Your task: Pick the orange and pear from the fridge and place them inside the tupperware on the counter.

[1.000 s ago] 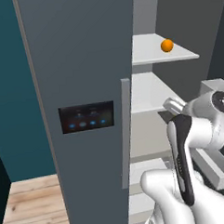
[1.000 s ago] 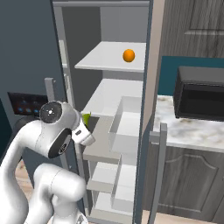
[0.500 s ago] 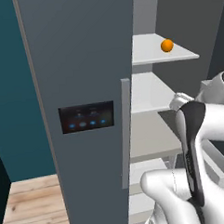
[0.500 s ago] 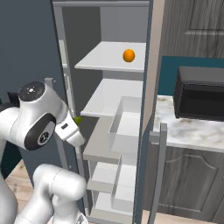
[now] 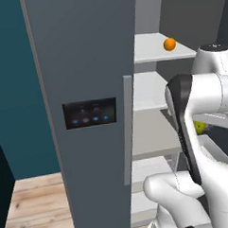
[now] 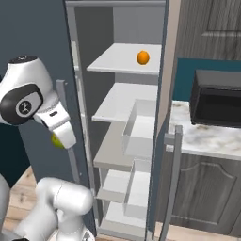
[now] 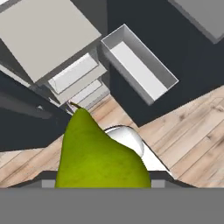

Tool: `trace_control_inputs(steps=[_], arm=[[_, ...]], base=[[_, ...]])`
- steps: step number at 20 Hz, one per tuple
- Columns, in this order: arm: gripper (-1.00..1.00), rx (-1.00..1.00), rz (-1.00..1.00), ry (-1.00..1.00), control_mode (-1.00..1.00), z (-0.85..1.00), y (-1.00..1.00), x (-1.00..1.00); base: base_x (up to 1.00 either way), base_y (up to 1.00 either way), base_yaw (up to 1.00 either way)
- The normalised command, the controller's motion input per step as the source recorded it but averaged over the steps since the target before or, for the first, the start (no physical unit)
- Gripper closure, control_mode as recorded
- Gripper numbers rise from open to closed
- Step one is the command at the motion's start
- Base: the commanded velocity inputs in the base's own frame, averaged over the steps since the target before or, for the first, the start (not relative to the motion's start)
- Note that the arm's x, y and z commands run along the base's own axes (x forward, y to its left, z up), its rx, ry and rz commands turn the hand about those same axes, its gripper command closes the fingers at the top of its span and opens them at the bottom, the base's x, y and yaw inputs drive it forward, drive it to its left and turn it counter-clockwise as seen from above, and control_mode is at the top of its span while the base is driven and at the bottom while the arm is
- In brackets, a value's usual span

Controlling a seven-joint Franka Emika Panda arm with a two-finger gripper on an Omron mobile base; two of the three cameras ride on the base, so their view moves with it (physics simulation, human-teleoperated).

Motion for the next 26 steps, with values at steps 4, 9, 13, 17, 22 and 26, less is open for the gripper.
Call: trace_control_inputs(steps=[4, 9, 13, 17, 22, 26], arm=[[1.0, 0.0, 0.0, 0.0, 1.0, 0.0, 0.0, 0.0], [1.0, 0.0, 0.0, 0.0, 1.0, 0.0, 0.0, 0.0], [1.0, 0.0, 0.0, 0.0, 1.0, 0.0, 0.0, 0.0], [1.0, 0.0, 0.0, 0.0, 1.0, 0.0, 0.0, 0.0], [1.0, 0.0, 0.0, 0.0, 1.0, 0.0, 0.0, 0.0], [1.0, 0.0, 0.0, 0.0, 1.0, 0.0, 0.0, 0.0]], base=[[-0.79, 0.57, 0.45], [-0.77, 0.62, 0.48], [-0.91, 0.24, -0.11], [-0.91, 0.08, -0.5], [-0.76, 0.1, -0.84], [-0.64, 0.11, -1.0]])
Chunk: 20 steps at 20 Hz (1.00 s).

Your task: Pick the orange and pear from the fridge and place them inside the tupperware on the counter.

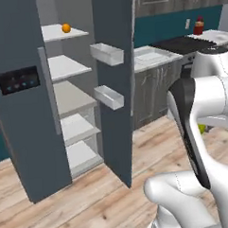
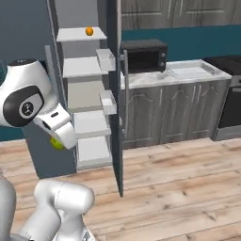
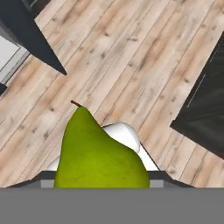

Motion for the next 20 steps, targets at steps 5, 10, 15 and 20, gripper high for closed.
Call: trace_control_inputs(steps=[5, 10, 15, 20], arm=[[1.0, 0.0, 0.0, 0.0, 1.0, 0.0, 0.0, 0.0], [1.0, 0.0, 0.0, 0.0, 1.0, 0.0, 0.0, 0.0], [1.0, 0.0, 0.0, 0.0, 1.0, 0.0, 0.0, 0.0], [1.0, 0.0, 0.0, 0.0, 1.0, 0.0, 0.0, 0.0]], base=[[-0.38, 0.12, -1.0], [-0.05, 0.09, -1.0], [0.0, 0.0, -0.74], [0.06, 0.01, -0.6]])
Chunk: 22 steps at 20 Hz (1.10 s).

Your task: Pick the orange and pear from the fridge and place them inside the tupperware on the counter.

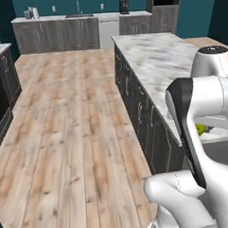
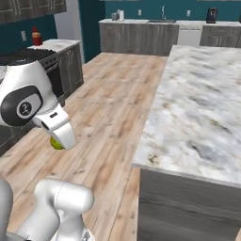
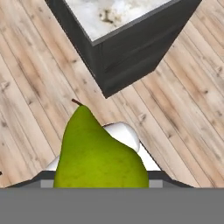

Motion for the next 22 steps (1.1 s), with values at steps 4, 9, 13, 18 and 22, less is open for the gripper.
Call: trace_control_inputs(steps=[4, 9, 13, 18, 22], arm=[[1.0, 0.0, 0.0, 0.0, 1.0, 0.0, 0.0, 0.0], [1.0, 0.0, 0.0, 0.0, 1.0, 0.0, 0.0, 0.0], [1.0, 0.0, 0.0, 0.0, 1.0, 0.0, 0.0, 0.0], [1.0, 0.0, 0.0, 0.0, 1.0, 0.0, 0.0, 0.0], [1.0, 0.0, 0.0, 0.0, 1.0, 0.0, 0.0, 0.0]], base=[[0.24, 0.17, -0.33], [0.28, 0.25, -0.23], [0.27, 0.31, -0.13], [-0.04, 0.61, -0.01], [-0.62, 0.93, 0.08]])
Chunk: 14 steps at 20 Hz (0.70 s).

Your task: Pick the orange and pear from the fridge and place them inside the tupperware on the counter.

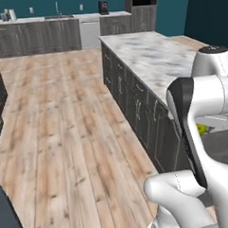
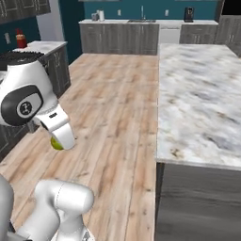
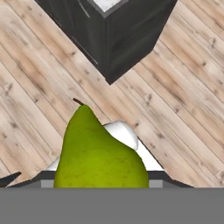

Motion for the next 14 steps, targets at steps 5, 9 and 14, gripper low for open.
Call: trace_control_inputs(steps=[5, 9, 14], arm=[[1.0, 0.0, 0.0, 0.0, 1.0, 0.0, 0.0, 0.0], [1.0, 0.0, 0.0, 0.0, 1.0, 0.0, 0.0, 0.0], [1.0, 0.0, 0.0, 0.0, 1.0, 0.0, 0.0, 0.0]], base=[[-0.56, 0.54, 0.23], [0.36, 0.23, 0.24], [0.72, 0.05, 0.32]])
